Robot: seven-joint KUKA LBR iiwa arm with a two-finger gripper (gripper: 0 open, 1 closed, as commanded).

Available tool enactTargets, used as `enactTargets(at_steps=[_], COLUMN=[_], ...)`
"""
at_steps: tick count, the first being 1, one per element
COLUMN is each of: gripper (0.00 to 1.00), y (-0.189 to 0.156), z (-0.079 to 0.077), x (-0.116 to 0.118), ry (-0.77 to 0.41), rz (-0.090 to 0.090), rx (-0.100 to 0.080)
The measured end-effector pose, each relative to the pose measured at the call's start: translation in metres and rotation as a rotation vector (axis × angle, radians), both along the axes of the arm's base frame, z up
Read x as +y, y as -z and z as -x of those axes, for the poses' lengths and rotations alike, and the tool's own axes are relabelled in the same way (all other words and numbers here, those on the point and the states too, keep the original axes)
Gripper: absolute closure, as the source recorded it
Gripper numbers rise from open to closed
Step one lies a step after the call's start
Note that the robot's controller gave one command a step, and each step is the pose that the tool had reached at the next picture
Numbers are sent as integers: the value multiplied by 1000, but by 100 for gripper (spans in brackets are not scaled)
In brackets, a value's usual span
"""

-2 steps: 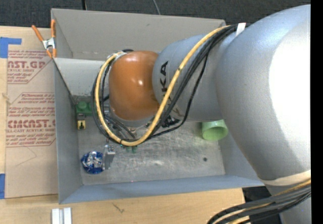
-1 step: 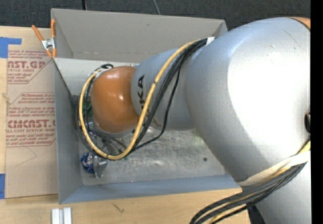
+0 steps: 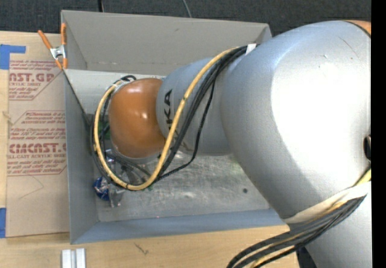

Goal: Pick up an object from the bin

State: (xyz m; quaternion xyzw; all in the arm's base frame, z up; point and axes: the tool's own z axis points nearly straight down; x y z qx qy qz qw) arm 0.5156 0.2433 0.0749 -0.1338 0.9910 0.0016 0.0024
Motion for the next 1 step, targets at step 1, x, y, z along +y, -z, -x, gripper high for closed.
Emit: enactTargets(at_steps=[1], gripper=[100], y=[0], z=[10], x=[-24], ry=[-128], rz=[-6], rx=[-12])
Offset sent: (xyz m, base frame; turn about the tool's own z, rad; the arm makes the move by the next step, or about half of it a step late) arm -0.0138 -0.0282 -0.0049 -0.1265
